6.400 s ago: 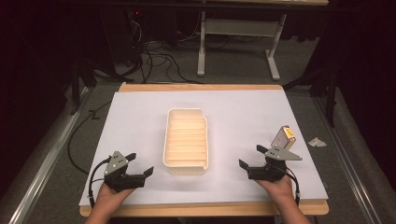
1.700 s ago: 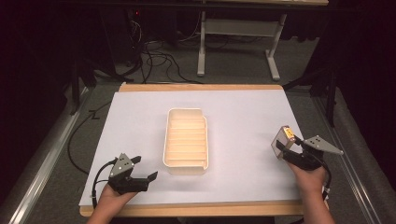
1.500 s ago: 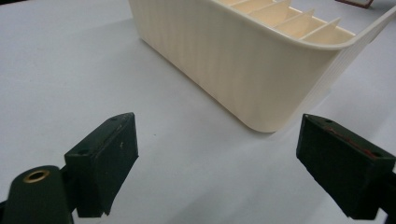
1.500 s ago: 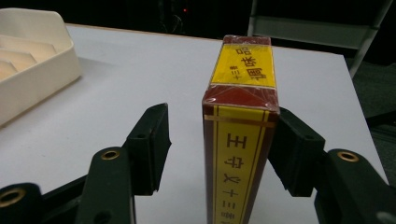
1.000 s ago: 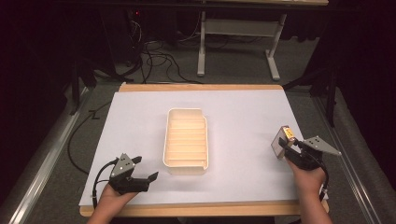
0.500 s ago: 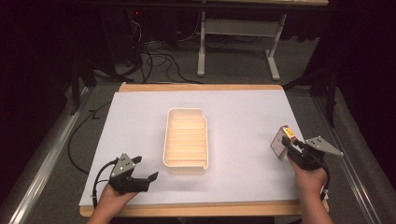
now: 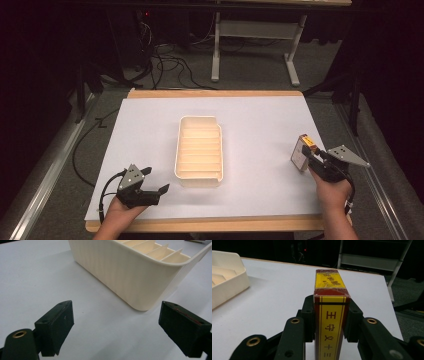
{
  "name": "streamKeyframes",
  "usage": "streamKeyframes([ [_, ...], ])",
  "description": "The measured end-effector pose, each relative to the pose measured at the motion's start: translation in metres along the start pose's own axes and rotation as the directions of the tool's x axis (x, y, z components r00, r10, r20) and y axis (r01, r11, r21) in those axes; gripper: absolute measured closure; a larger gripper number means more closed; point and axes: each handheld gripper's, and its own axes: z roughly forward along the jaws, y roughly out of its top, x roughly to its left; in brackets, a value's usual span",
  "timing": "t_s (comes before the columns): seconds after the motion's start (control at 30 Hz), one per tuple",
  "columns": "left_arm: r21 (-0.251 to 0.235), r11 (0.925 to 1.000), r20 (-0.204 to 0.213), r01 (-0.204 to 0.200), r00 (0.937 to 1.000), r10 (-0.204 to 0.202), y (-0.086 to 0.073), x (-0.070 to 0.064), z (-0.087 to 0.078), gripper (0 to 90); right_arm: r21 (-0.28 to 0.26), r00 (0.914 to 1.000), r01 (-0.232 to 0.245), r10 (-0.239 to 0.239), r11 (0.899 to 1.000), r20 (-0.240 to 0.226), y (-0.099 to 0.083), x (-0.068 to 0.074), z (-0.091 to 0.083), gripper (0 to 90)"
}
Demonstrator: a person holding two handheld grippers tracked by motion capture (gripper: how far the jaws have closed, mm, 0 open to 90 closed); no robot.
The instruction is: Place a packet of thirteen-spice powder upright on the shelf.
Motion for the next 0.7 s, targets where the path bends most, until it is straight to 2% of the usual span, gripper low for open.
streamKeyframes([
  [0.4,-0.002,1.0,0.002,0.001,1.0,-0.001,0.001,0.001,-0.001,13.5,-0.018,0.9987,0.044,-0.044,0.999,-0.027,0.007,0.009,-0.005,68.8],
  [0.7,-0.003,1.0,0.004,0.001,1.0,-0.001,0.001,0.0,0.0,13.5,-0.024,0.9937,0.072,-0.074,0.997,-0.084,0.009,0.018,-0.005,68.8],
])
